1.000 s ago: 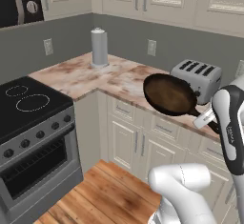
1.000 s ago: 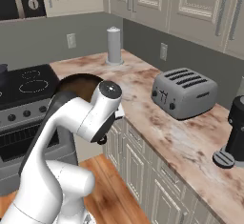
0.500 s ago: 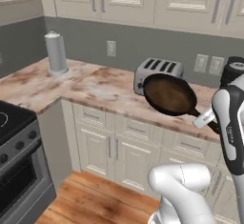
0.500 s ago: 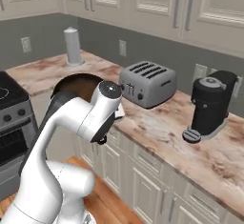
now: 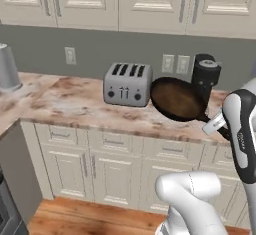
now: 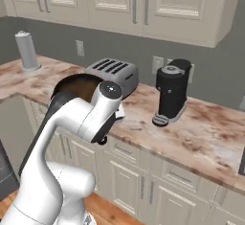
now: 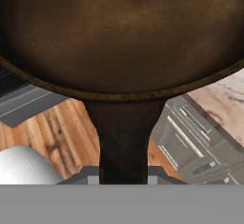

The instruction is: Move the pot and pan from the stove into the sink.

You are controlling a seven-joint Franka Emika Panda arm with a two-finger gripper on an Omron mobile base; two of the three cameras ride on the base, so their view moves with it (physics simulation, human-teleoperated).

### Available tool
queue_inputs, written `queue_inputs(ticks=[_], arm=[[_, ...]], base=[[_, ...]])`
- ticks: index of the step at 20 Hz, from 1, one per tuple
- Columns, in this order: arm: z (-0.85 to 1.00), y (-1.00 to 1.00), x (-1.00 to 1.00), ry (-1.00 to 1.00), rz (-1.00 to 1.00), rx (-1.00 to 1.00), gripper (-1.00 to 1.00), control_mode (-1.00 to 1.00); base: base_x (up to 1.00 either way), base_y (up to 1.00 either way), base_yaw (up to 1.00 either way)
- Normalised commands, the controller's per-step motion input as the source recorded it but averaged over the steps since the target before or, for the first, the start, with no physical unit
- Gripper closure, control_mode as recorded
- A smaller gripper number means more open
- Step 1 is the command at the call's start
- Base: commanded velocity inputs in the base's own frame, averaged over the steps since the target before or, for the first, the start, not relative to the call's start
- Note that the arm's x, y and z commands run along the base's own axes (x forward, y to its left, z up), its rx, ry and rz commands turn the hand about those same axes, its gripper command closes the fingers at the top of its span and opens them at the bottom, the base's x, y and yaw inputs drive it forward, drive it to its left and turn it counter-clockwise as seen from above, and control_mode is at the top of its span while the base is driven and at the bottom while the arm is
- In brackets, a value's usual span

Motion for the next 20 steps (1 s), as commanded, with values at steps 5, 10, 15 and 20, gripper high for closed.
queue_inputs(ticks=[5, 10, 15, 20], arm=[[0.0, 0.0, 0.0, 0.0, 0.0, 0.0, 1.0, 1.0], [0.0, 0.0, 0.0, 0.0, 0.0, 0.0, 1.0, 1.0], [0.0, 0.0, 0.0, 0.0, 0.0, 0.0, 1.0, 1.0], [0.0, 0.0, 0.0, 0.0, 0.0, 0.0, 1.0, 1.0]], base=[[-0.05, 0.0, -0.31], [0.0, -0.08, 0.0], [0.0, -0.71, -0.09], [0.0, -0.92, -0.15]])
